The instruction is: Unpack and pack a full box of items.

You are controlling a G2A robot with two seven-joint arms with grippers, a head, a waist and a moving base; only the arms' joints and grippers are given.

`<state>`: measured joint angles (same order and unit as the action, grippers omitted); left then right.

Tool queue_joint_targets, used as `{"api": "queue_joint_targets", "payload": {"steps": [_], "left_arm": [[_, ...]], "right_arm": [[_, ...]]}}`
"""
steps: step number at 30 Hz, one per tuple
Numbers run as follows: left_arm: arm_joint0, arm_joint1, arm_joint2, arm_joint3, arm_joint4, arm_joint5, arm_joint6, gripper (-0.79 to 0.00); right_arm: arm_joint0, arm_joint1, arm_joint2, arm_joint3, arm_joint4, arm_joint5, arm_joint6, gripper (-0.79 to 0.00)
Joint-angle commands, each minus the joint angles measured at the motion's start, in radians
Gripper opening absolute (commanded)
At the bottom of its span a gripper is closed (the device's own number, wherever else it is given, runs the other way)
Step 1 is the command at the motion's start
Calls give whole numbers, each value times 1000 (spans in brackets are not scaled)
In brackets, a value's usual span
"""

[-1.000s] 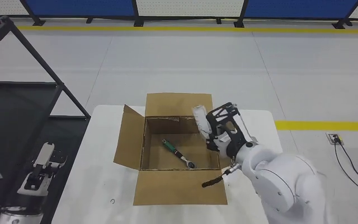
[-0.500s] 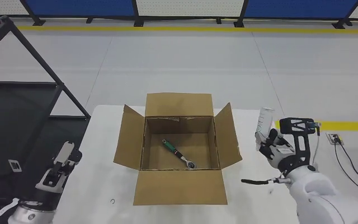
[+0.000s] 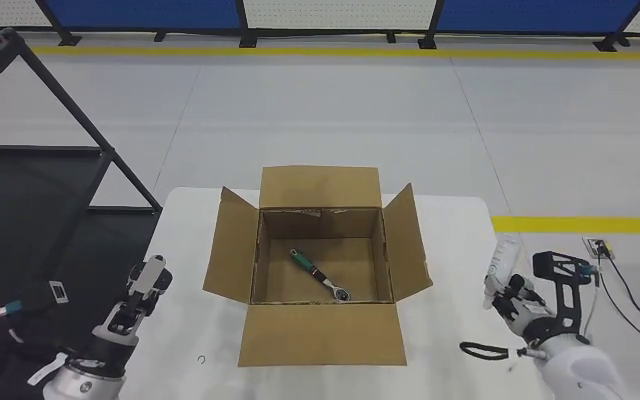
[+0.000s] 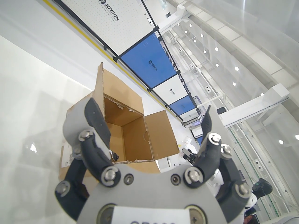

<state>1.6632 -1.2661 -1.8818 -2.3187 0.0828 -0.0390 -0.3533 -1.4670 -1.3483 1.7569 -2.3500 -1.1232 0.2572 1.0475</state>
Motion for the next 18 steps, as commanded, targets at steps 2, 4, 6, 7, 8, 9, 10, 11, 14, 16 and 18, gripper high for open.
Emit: {"api": "queue_joint_targets", "payload": {"steps": [2, 4, 6, 7, 8, 9, 10, 11, 14, 16, 18], "left_arm": [[0, 0, 0, 0, 0, 0, 0, 0], [0, 0, 0, 0, 0, 0, 0, 0], [0, 0, 0, 0, 0, 0, 0, 0], [0, 0, 0, 0, 0, 0, 0, 0], [0, 0, 0, 0, 0, 0, 0, 0], [0, 0, 0, 0, 0, 0, 0, 0], [0, 0, 0, 0, 0, 0, 0, 0], [0, 0, 0, 0, 0, 0, 0, 0], [0, 0, 0, 0, 0, 0, 0, 0], [0, 0, 0, 0, 0, 0, 0, 0], [0, 0, 0, 0, 0, 0, 0, 0]], "right_arm": [[-23, 4, 20, 29, 15, -4, 74, -785], [2, 8, 19, 103, 47, -38, 115, -785], [45, 14, 8, 188, 44, -67, 167, -785], [74, 16, -5, 238, 44, -82, 193, -785], [104, 19, -16, 287, 35, -93, 221, -785], [139, 22, -26, 329, 28, -99, 240, -785], [167, 24, -38, 379, 20, -110, 261, -785], [198, 27, -51, 430, 3, -120, 286, -785], [289, 34, -67, 568, 0, -150, 334, -785], [339, 39, -69, 639, 3, -170, 349, -785], [374, 43, -77, 691, 2, -191, 370, -785]]}}
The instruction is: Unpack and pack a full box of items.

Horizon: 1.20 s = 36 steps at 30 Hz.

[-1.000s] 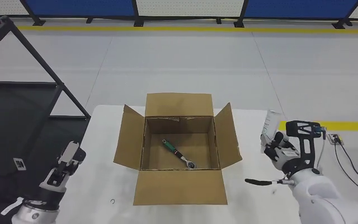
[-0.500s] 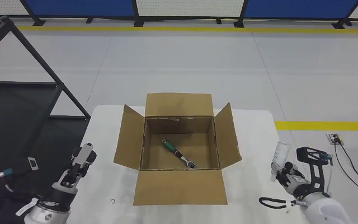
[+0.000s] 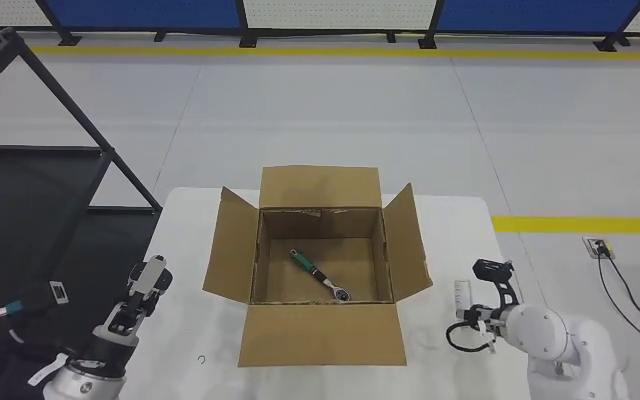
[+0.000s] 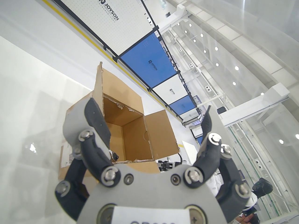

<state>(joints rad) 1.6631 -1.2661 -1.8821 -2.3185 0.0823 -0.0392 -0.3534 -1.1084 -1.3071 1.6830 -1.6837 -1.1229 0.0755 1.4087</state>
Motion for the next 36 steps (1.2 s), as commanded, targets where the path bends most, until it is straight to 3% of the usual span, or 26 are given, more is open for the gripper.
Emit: {"api": "queue_joint_targets", "payload": {"steps": [1, 7, 9, 10, 15, 26, 36], "left_arm": [[0, 0, 0, 0, 0, 0, 0, 0], [0, 0, 0, 0, 0, 0, 0, 0], [0, 0, 0, 0, 0, 0, 0, 0], [0, 0, 0, 0, 0, 0, 0, 0], [0, 0, 0, 0, 0, 0, 0, 0], [0, 0, 0, 0, 0, 0, 0, 0], [0, 0, -1, 4, 3, -5, 9, 0]], "right_arm": [[31, 4, -7, 51, 0, -24, 25, -785], [87, 15, -13, 142, 8, -49, 39, -785], [96, 18, -15, 155, 9, -51, 44, -693], [98, 19, -16, 162, 10, -49, 45, -591], [107, 26, -23, 187, 12, -46, 54, -456], [82, 42, -20, 99, 12, -16, 61, -437], [10, 53, -6, -253, 11, 20, 19, -406]]}}
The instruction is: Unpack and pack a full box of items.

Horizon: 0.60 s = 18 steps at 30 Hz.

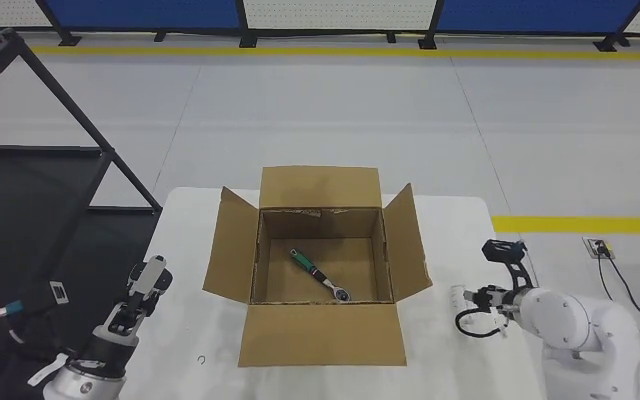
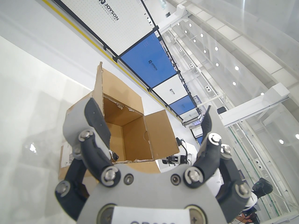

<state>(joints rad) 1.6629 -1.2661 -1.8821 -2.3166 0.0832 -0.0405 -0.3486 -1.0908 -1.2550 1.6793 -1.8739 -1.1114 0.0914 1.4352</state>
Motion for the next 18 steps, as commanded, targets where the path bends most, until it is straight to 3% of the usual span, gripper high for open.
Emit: {"api": "queue_joint_targets", "payload": {"steps": [1, 2, 4, 12, 15, 18], "left_arm": [[-1, 0, -6, 5, 1, -4, 12, 0], [-2, 0, -11, 7, -3, -4, 20, 0], [-6, 0, -27, 16, -14, 1, 37, 0], [3, 1, -95, 55, -40, 8, 68, 0], [16, 0, -117, 64, -57, 3, 80, 0], [37, -2, -144, 71, -86, -5, 100, 0]], "right_arm": [[-11, 1, -6, -119, -5, 4, -20, -308], [-18, 2, -13, -166, -7, 5, -28, -166], [-21, 3, -37, -270, -24, -9, -47, 0], [78, 3, -207, -473, -75, -57, -127, 0], [168, -1, -304, -447, -32, -111, -136, 0], [299, -11, -425, -335, 6, -150, -117, 0]]}}
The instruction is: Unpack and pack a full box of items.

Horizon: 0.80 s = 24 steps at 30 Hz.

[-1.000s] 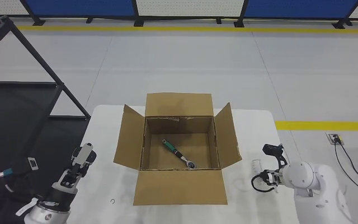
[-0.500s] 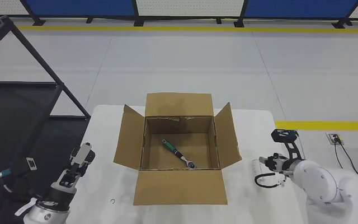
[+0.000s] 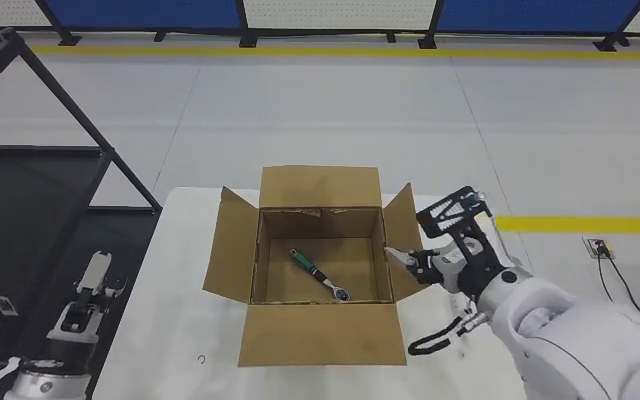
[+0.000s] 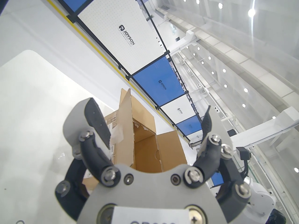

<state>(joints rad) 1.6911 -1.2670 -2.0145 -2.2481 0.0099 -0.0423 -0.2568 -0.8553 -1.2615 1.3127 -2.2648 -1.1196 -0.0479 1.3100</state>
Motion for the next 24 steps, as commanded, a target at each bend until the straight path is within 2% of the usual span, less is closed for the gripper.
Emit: {"api": "queue_joint_targets", "payload": {"steps": [1, 7, 13, 19, 24], "left_arm": [[16, -2, -21, 4, -22, -6, 14, 0], [45, -6, -66, 13, -71, -28, 43, 0], [67, -9, -97, 14, -114, -37, 50, 0], [66, -9, -117, 23, -133, -47, 33, 0], [57, -7, -124, 29, -141, -44, 11, 0]], "right_arm": [[110, -10, -102, 101, 21, -13, 12, 0], [377, -64, -365, 434, 101, -17, -3, 0], [560, -139, -578, 791, 203, -32, -40, 0], [655, -228, -740, 1116, 276, -39, -106, 0], [693, -303, -818, 1332, 347, -54, -161, 0]]}}
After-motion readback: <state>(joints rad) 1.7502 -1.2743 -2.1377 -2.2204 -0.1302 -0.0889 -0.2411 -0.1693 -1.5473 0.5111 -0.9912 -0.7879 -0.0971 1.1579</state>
